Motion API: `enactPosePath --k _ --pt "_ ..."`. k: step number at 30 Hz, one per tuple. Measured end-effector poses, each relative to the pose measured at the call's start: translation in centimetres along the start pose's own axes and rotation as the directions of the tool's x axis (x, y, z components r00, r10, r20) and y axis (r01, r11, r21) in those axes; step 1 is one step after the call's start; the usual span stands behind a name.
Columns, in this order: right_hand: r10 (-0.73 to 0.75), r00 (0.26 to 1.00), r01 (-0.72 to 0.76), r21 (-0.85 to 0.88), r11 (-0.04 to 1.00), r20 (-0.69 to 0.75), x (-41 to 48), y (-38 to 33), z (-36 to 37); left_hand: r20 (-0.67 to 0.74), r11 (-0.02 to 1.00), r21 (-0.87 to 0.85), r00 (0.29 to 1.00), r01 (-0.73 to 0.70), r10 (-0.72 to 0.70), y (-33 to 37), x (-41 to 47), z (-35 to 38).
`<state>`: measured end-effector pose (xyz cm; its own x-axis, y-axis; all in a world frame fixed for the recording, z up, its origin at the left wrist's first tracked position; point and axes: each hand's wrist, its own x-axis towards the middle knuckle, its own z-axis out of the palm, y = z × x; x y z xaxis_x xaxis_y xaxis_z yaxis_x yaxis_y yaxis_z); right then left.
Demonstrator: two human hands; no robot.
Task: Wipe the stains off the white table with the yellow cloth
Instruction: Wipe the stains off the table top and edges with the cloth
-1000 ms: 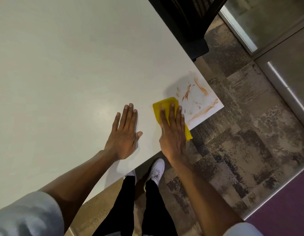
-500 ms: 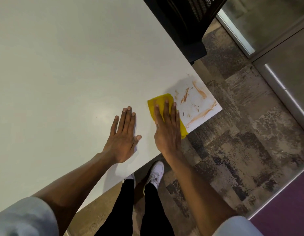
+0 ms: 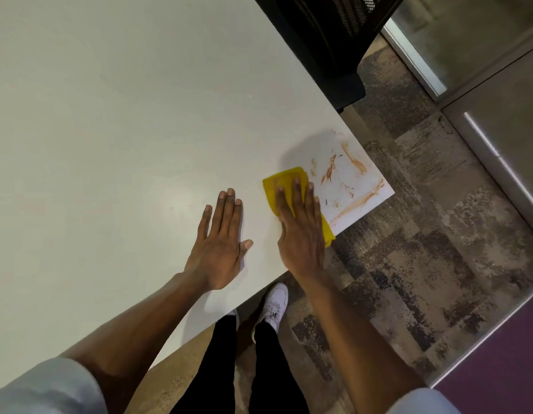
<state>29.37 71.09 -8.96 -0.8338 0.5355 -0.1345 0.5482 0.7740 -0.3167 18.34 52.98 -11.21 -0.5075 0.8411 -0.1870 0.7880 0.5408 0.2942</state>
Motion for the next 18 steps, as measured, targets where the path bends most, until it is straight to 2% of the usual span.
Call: enactPosePath --k 3,6,9,12,18 --pt "0.006 1.000 -0.005 0.016 1.000 -0.023 -0.9 -1.1 0.6 0.008 1.000 -0.001 1.000 0.001 -0.001 0.2 0.1 -0.2" --pt "-0.016 0.999 0.019 0.077 0.997 -0.030 -6.7 -3.1 1.4 0.012 1.000 -0.014 1.000 -0.009 0.009 0.1 -0.2 -0.2" --pt "-0.003 1.000 0.004 0.067 0.998 -0.018 -9.8 -3.4 1.6 0.000 1.000 -0.008 1.000 -0.019 0.019 0.1 -0.1 -0.1" --pt "0.025 1.000 -0.026 0.045 0.999 0.015 -6.2 -1.8 0.7 -0.016 1.000 0.011 1.000 -0.007 0.008 0.1 0.0 0.0" --pt "0.065 0.998 -0.065 0.007 0.998 -0.021 0.6 0.0 -0.4 -0.039 0.999 0.041 0.999 0.001 0.001 0.1 0.1 0.2"
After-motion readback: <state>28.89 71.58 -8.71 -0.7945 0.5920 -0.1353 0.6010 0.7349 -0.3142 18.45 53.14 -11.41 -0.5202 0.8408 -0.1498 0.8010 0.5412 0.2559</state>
